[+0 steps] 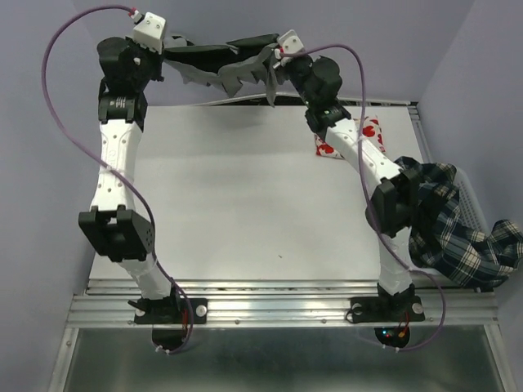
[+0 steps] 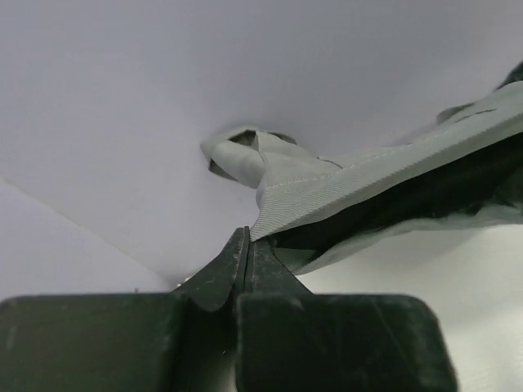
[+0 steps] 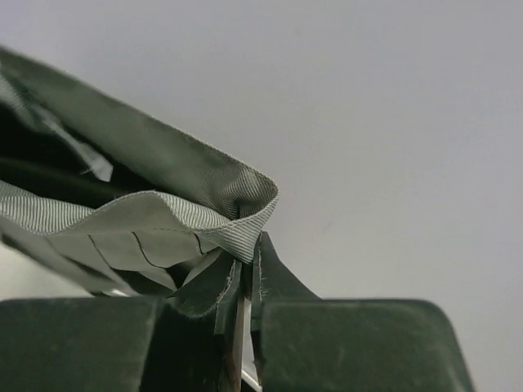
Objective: Fold and stack the skirts
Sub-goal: Flatten the skirt out
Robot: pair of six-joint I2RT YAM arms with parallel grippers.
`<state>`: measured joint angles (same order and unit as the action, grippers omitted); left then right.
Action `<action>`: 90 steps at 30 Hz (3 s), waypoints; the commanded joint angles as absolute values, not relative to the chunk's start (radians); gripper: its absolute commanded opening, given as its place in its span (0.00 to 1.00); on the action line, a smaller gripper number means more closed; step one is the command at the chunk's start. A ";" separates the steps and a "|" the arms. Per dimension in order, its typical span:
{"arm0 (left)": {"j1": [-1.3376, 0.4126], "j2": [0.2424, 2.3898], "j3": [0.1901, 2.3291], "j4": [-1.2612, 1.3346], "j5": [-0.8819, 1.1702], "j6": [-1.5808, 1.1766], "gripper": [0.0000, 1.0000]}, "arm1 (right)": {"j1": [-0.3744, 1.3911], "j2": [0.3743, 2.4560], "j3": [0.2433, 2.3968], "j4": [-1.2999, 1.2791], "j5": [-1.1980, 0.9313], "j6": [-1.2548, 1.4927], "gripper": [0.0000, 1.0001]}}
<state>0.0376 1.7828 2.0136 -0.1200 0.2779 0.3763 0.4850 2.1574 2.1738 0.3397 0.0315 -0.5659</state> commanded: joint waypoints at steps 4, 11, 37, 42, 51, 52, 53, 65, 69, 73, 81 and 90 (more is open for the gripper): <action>0.104 1.481 1.513 0.069 0.301 0.606 0.00 | 0.434 1.803 1.533 0.511 -0.332 -0.826 0.23; 0.107 1.163 0.912 -0.237 0.385 1.012 0.12 | 0.494 1.449 0.948 0.133 -0.570 -1.196 0.70; 0.140 1.351 1.129 -0.437 0.408 0.477 0.69 | 0.482 2.193 1.986 -0.402 -0.264 0.090 0.76; 0.172 1.541 1.218 -0.385 0.348 0.335 0.64 | 0.472 2.379 2.147 -0.353 -0.293 0.037 0.72; 0.250 1.785 1.374 -0.309 0.279 0.284 0.61 | 0.482 2.454 2.065 -0.350 -0.275 -0.090 0.61; 0.258 1.793 1.388 -0.305 0.311 0.304 0.61 | 0.482 2.444 2.034 -0.354 -0.209 -0.100 0.68; 0.259 1.811 1.422 -0.320 0.322 0.317 0.59 | 0.482 2.410 2.019 -0.351 -0.187 -0.119 0.72; 0.094 1.891 1.370 -0.407 0.367 0.356 0.20 | 0.560 2.137 2.020 -0.537 -0.271 -0.155 0.69; 0.034 1.888 1.370 -0.417 0.394 0.296 0.12 | 0.624 2.148 1.944 -0.632 -0.406 -0.132 0.65; 0.023 1.819 1.365 -0.440 0.515 0.258 0.15 | 0.663 2.169 1.798 -0.601 -0.431 -0.123 0.64; 0.055 1.626 1.327 -0.535 0.591 0.270 0.24 | 0.592 2.400 1.917 -0.666 -0.178 -0.230 0.59; 0.184 1.531 1.184 -0.529 0.345 0.458 0.33 | 0.529 2.695 2.440 -0.476 0.219 -0.537 0.61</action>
